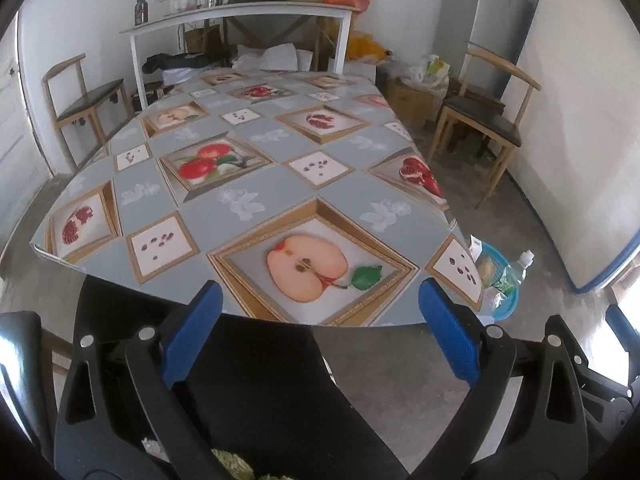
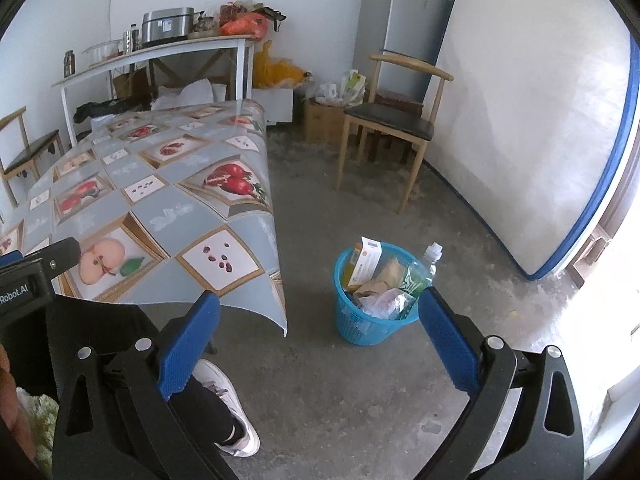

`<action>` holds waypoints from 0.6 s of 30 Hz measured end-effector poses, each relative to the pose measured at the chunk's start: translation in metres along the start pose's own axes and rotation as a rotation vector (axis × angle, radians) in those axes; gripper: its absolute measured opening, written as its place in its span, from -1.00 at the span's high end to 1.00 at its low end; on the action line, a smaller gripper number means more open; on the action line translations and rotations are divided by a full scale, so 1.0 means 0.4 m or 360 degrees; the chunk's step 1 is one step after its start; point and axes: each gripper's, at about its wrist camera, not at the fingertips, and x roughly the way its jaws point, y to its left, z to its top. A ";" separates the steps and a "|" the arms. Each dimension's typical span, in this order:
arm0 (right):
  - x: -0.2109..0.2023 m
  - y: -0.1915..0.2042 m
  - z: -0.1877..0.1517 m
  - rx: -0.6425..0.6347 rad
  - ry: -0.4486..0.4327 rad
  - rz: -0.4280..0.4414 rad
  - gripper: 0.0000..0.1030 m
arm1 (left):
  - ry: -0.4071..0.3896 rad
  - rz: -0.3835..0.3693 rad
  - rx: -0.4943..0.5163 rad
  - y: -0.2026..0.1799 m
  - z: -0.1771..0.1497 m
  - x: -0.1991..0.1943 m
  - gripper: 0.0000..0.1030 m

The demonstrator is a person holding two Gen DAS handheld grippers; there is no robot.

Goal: Collect trash

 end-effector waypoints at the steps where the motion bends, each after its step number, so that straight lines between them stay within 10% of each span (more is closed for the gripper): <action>1: 0.002 -0.005 -0.003 0.0001 0.0007 0.0001 -0.87 | 0.0013 0.0005 0.0011 -0.006 -0.003 0.003 -0.83; 18: -0.008 -0.096 -0.047 0.0105 0.0033 -0.0044 -0.87 | 0.0039 -0.0017 0.0235 -0.118 -0.030 -0.025 -0.83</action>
